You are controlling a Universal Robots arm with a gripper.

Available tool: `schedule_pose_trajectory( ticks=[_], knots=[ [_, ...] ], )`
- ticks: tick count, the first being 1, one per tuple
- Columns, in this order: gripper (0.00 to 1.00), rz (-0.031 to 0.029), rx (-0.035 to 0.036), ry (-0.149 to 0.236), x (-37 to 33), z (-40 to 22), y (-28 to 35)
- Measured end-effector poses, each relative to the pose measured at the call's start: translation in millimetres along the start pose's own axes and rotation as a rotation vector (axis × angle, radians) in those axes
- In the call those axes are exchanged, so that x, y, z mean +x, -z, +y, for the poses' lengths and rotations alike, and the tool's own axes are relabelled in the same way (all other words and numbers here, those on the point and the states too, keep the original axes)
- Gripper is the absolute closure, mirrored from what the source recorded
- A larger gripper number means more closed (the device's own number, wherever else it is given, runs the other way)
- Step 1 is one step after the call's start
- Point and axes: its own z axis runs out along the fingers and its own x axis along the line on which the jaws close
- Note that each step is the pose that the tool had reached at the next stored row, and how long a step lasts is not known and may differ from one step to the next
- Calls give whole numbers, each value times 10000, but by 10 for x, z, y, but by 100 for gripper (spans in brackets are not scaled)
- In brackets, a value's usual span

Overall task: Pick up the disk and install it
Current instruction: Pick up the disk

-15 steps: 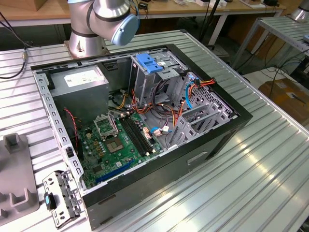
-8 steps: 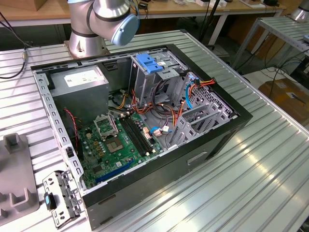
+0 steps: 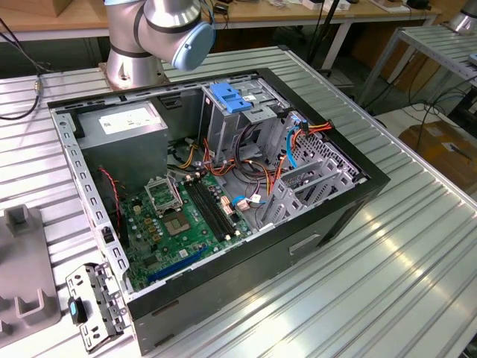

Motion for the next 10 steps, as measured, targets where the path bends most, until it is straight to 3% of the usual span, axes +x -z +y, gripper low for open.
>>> schedule_pose_trajectory(
  ticks=[4,10],
  knots=[
    [63,0,1,8,0,0,-8],
    [63,2,0,341,0,0,-14]
  ],
)
